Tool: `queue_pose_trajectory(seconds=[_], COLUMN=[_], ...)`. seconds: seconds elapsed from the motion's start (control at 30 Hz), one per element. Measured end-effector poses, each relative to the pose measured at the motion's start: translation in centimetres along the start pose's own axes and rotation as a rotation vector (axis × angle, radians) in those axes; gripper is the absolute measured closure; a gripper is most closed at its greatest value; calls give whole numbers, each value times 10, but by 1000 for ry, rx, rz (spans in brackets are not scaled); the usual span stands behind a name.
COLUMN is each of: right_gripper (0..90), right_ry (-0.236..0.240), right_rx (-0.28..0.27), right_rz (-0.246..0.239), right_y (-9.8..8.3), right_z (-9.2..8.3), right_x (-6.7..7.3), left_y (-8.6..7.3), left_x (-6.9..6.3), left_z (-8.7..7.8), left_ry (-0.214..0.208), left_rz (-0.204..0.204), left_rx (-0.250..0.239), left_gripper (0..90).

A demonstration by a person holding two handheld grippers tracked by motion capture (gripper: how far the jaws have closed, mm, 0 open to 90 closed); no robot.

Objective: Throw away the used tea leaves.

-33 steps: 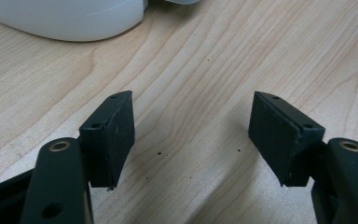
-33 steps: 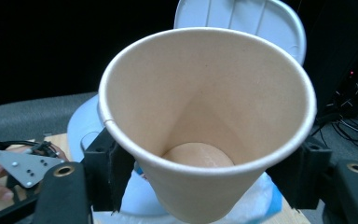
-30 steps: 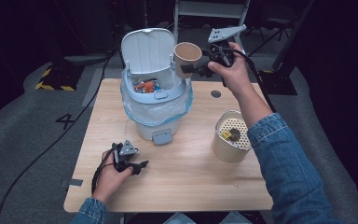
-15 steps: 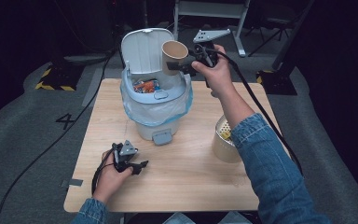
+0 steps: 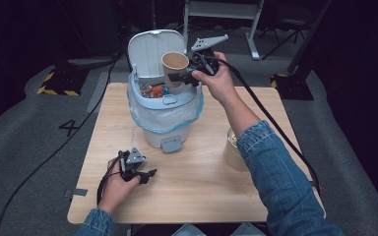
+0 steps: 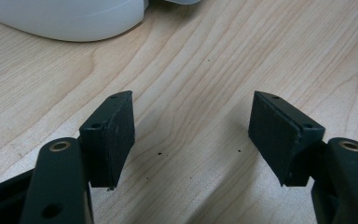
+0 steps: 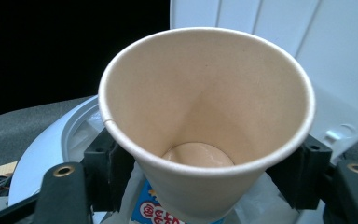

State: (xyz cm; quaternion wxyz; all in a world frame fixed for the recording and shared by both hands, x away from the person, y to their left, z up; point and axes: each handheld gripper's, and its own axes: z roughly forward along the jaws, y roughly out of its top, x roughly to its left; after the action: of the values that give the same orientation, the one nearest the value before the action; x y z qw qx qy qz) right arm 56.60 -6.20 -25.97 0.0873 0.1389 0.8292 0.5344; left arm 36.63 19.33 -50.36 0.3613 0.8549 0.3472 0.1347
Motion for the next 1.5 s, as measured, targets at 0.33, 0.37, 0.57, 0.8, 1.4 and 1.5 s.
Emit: queue_pose_trajectory(seconds=[0.33,0.37,0.57,0.8,1.4,1.5], right_gripper=[166,159,167,203,229,228], right_ry=[5,5,3,-50,-152,-171], right_rx=[9,3,0,12,62,65], right_rz=[-68,-70,-81,-91,-73,-59], right_y=[-3,-3,2,4,-24,-34], right_z=[10,9,-7,-43,-162,-182], right_x=[7,7,11,15,22,23], left_y=[0,0,0,-1,-6,-6], left_x=[0,0,0,2,11,11], left_z=[0,0,0,-1,-7,-7], left_ry=[0,0,-2,-4,-9,-9], left_rz=[0,0,-3,9,1,1], left_rx=[0,0,1,1,0,0], left_gripper=[319,319,319,320,320,320])
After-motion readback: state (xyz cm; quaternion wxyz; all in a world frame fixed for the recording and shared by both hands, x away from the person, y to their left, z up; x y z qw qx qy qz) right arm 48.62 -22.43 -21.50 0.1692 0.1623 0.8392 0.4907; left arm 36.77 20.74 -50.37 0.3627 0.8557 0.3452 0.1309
